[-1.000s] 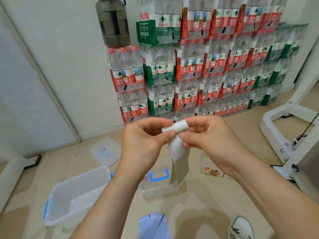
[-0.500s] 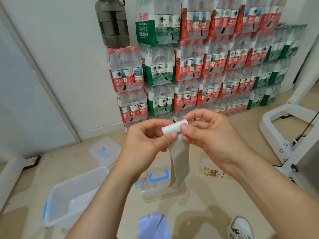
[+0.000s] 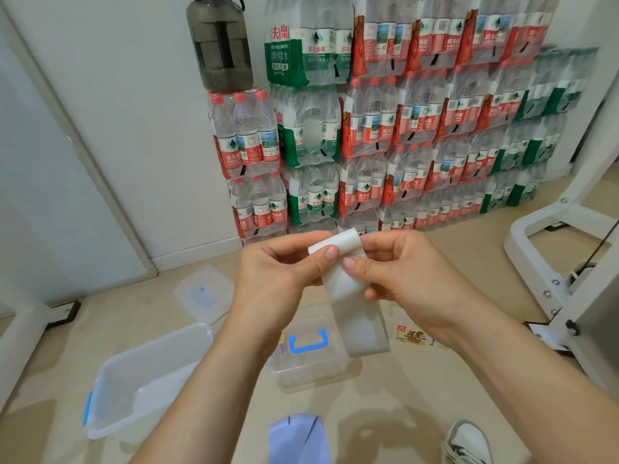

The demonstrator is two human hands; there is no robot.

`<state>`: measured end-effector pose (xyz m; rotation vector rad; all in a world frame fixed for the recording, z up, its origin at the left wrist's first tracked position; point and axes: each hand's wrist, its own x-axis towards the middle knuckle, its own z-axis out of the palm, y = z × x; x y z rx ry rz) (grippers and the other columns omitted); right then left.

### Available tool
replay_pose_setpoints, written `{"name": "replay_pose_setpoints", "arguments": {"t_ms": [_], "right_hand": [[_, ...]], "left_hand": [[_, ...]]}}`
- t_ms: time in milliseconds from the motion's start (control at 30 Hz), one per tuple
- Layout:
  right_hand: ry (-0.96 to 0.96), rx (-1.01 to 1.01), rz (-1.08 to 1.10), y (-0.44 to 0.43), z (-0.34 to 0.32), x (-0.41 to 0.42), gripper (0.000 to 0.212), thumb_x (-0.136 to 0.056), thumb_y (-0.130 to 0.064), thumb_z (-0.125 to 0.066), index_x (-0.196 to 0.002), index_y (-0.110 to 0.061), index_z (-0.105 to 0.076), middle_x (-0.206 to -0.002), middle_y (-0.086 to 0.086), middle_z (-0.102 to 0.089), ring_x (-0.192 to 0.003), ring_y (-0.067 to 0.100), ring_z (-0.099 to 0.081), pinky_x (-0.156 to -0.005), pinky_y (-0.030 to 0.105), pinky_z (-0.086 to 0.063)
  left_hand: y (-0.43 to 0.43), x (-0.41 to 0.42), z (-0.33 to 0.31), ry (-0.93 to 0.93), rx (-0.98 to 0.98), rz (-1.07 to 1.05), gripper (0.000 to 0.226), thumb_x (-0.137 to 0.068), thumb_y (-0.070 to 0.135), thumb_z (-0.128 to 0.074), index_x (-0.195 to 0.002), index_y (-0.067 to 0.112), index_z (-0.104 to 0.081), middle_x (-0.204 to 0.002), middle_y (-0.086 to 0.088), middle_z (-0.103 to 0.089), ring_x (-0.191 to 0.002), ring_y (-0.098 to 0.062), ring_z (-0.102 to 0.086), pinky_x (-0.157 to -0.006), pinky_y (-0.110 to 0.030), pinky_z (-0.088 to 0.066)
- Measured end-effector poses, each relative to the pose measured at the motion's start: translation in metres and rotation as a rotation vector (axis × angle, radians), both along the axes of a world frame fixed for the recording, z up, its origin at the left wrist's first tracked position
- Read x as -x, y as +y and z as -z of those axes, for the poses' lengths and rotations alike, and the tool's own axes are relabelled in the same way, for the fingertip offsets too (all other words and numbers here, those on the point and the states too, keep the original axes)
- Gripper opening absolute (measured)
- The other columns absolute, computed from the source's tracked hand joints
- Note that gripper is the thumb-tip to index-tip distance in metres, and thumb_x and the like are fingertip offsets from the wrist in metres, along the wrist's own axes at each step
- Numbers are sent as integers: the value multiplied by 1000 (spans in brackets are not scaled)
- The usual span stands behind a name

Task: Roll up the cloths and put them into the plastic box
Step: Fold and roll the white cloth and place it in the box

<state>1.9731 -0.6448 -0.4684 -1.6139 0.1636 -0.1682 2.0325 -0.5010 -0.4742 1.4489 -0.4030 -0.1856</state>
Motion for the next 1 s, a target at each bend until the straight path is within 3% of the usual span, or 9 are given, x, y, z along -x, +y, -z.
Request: {"name": "replay_pose_setpoints", "arguments": {"t_ms": [167,367,467,533,667,733,833,900,1000], "right_hand": [[35,-48,12,-2,2,-1,19,-86,-3,-65,-104,-4,-70,-95,18,-74,-76,13,-69,-60,19,-56],[-2,-111,30,0,0,-2,24,-84,0,-66,-108,0,-68,-101,27,-70,-82,20,-68,-67,22,-58],[-39,-150,42,2,-3,-1,22,-83,-15,-69,-103,-4,-71,-98,20,-73,-83,17,-69,-72,27,-59],[-58,-155,85,3,-4,-1,24,-83,-22,-69,-100,-5,-72,-95,15,-75,-85,17,-70,-71,27,-59],[-84,-187,150,3,-5,0,20,-82,-10,-71,-100,-9,-62,-85,17,-75,-77,22,-72,-68,31,-60],[-101,-189,151,2,-6,2,25,-82,-5,-70,-98,-14,-52,-80,17,-74,-73,23,-72,-70,33,-60],[-109,-174,135,2,-7,3,30,-83,0,-68,-94,-16,-45,-77,15,-75,-71,25,-71,-73,35,-60],[-101,-153,125,3,-6,2,31,-82,0,-68,-95,-15,-46,-81,16,-75,-74,28,-71,-76,37,-60],[-72,-179,104,3,-7,2,29,-82,-5,-70,-102,-12,-51,-82,14,-75,-78,26,-72,-73,36,-59]], "left_hand": [[-1,0,-1,-77,-44,-52,20,-73,5,-76,-89,17,-75,-83,0,-77,-76,-8,-71,-69,-20,-56],[-4,-1,-2,-168,-90,-92,30,-71,-1,-77,-79,27,-73,-71,9,-75,-67,-3,-68,-64,-18,-54],[-4,-2,-2,-218,-110,-112,33,-69,-4,-77,-79,28,-73,-70,10,-74,-67,-5,-67,-67,-21,-56],[-4,-2,-1,-254,-116,-107,35,-68,-6,-77,-79,28,-73,-72,10,-74,-71,-7,-68,-69,-22,-56],[1,-4,-2,-217,-113,10,30,-70,0,-78,-88,24,-73,-84,-3,-73,-78,-14,-66,-73,-27,-57],[4,-2,-6,-147,-105,76,25,-73,14,-74,-97,20,-71,-82,-5,-70,-72,-7,-63,-66,-19,-53],[3,1,-8,-117,-131,70,23,-74,29,-66,-93,18,-74,-73,2,-71,-62,-2,-58,-58,-12,-46],[2,0,-6,-132,-164,53,16,-79,24,-69,-90,17,-76,-80,-12,-74,-67,-8,-59,-58,-16,-49],[2,-2,-4,-114,-143,20,15,-78,18,-72,-91,13,-77,-83,-11,-75,-73,-15,-65,-65,-24,-54]]}}
